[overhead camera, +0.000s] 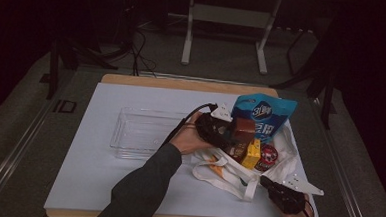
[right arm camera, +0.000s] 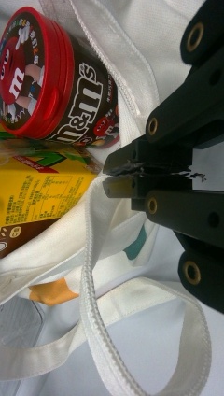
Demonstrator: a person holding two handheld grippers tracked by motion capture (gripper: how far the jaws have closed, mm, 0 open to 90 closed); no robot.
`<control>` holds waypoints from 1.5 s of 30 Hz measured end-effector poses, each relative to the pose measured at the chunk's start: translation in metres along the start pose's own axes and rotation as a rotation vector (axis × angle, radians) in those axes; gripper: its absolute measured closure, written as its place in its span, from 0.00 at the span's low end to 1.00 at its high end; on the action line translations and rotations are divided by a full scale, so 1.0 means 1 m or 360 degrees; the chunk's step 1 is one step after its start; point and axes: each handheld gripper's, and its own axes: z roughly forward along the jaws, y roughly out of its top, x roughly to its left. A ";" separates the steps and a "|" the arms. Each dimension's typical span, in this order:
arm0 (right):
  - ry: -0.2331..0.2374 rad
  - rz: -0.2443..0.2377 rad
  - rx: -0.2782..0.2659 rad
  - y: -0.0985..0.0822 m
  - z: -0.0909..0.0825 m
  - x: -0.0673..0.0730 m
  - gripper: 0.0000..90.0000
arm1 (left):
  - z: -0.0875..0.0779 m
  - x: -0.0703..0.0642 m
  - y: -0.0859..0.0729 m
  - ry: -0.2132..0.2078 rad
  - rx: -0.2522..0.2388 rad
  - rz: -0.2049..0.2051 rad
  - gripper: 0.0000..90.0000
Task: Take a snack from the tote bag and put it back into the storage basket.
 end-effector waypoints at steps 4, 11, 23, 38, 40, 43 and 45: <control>-0.0001 -0.0002 0.0003 0.000 0.000 0.000 0.97 | 0.002 0.005 0.006 0.0003 -0.0019 0.0002 0.29; 0.0003 -0.0001 0.0000 0.000 0.000 0.000 0.97 | 0.009 0.009 0.010 -0.0072 -0.0056 -0.0001 0.23; 0.0005 -0.0002 0.0001 0.000 0.000 0.000 0.97 | 0.013 0.012 0.015 -0.0073 -0.0093 0.0007 0.23; 0.0010 0.0006 0.0003 0.000 0.000 0.000 0.97 | 0.018 -0.003 0.020 -0.0142 -0.0117 0.0112 0.37; 0.0012 0.0006 0.0003 0.000 0.000 -0.001 0.97 | 0.024 -0.004 0.020 -0.0153 -0.0120 0.0111 0.36; 0.0018 0.0007 0.0001 -0.001 0.000 -0.001 0.97 | 0.031 -0.005 0.021 -0.0148 -0.0135 0.0118 0.36; 0.0021 0.0010 0.0000 -0.001 0.000 -0.001 0.97 | 0.033 -0.005 0.022 -0.0154 -0.0147 0.0109 0.36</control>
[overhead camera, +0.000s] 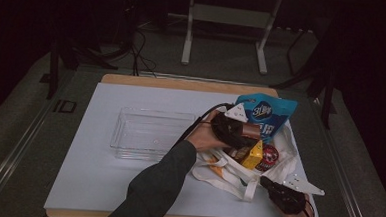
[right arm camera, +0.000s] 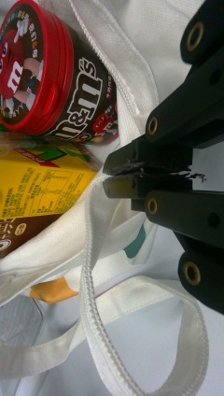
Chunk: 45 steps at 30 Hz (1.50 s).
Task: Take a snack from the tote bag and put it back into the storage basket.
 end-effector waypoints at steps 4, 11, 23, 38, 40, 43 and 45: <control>0.0001 0.0001 0.0001 0.000 0.000 0.000 0.97 | 0.002 0.000 -0.002 0.0002 -0.0034 -0.0026 0.36; 0.0001 0.0002 0.0000 0.000 0.000 0.000 0.96 | 0.008 0.003 -0.006 -0.0021 -0.0201 -0.0175 0.37; 0.0004 0.0001 -0.0001 -0.001 0.000 0.000 0.96 | 0.005 -0.002 -0.009 0.0013 -0.0224 -0.0156 0.43; 0.0006 0.0007 -0.0006 -0.001 0.000 0.000 0.96 | 0.011 0.000 -0.013 0.0009 -0.0260 -0.0172 0.40; 0.0006 0.0009 -0.0005 -0.001 0.000 0.000 0.96 | 0.011 -0.001 -0.013 0.0002 -0.0252 -0.0174 0.41; 0.0009 0.0009 -0.0006 -0.001 0.000 0.000 0.96 | 0.008 -0.002 -0.012 0.0006 -0.0228 -0.0166 0.44; 0.0010 0.0009 -0.0006 -0.001 0.001 -0.001 0.96 | 0.006 -0.003 -0.012 0.0007 -0.0218 -0.0155 0.46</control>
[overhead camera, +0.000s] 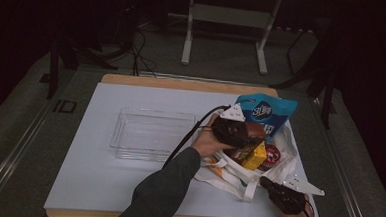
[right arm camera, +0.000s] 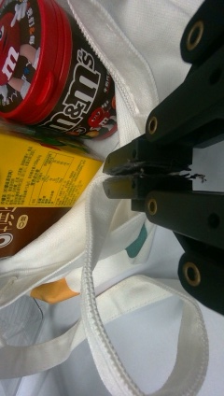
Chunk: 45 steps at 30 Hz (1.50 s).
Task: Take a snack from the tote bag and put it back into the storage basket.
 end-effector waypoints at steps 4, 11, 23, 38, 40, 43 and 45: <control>0.0004 -0.0005 0.0000 0.000 0.000 0.000 0.96 | -0.005 0.001 0.002 0.0010 0.0005 0.0008 0.47; 0.0009 -0.0006 0.0000 -0.001 0.000 0.000 0.96 | -0.018 0.001 0.012 0.0033 -0.0042 0.0046 0.47; 0.0012 0.0002 0.0003 -0.002 0.000 0.000 0.96 | -0.053 0.000 0.036 0.0067 -0.0219 0.0054 0.48; 0.0013 0.0002 0.0002 -0.002 0.001 0.000 0.96 | -0.082 -0.010 0.054 0.0080 -0.0217 0.0092 0.48; 0.0013 0.0003 0.0003 -0.002 0.000 0.000 0.96 | -0.088 -0.012 0.056 0.0075 -0.0234 0.0092 0.48; 0.0013 0.0003 0.0002 -0.002 0.001 0.000 0.96 | -0.094 -0.013 0.059 0.0076 -0.0218 0.0100 0.48; 0.0013 0.0001 0.0001 -0.002 0.001 -0.001 0.96 | -0.099 -0.014 0.060 0.0083 -0.0216 0.0110 0.48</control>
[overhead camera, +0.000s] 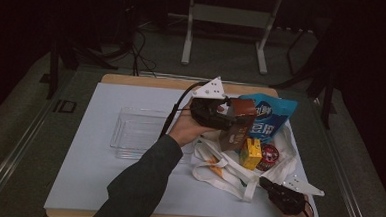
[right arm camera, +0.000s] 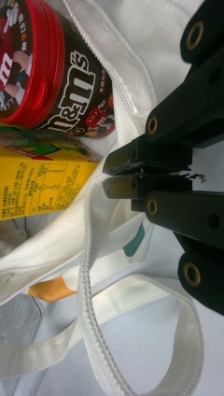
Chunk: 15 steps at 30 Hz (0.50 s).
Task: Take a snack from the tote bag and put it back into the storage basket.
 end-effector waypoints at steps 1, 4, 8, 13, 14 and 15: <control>0.0001 0.0000 0.0000 0.000 0.000 0.000 0.96 | -0.002 0.000 0.001 0.0002 -0.0002 0.0002 0.48; 0.0004 0.0007 -0.0002 0.000 0.000 0.000 0.96 | -0.009 0.001 0.003 0.0000 -0.0001 -0.0001 0.47; 0.0006 0.0014 -0.0004 -0.001 0.000 -0.001 0.96 | -0.019 0.001 0.006 -0.0009 0.0016 0.0006 0.47; 0.0011 0.0026 -0.0008 -0.002 0.000 -0.001 0.96 | -0.030 -0.002 0.009 -0.0010 0.0052 0.0045 0.47; 0.0011 0.0027 -0.0008 -0.002 0.000 -0.001 0.96 | -0.032 -0.002 0.009 -0.0008 0.0056 0.0056 0.47; 0.0010 0.0026 -0.0010 -0.002 0.000 -0.001 0.96 | -0.034 -0.002 0.010 -0.0003 0.0059 0.0061 0.47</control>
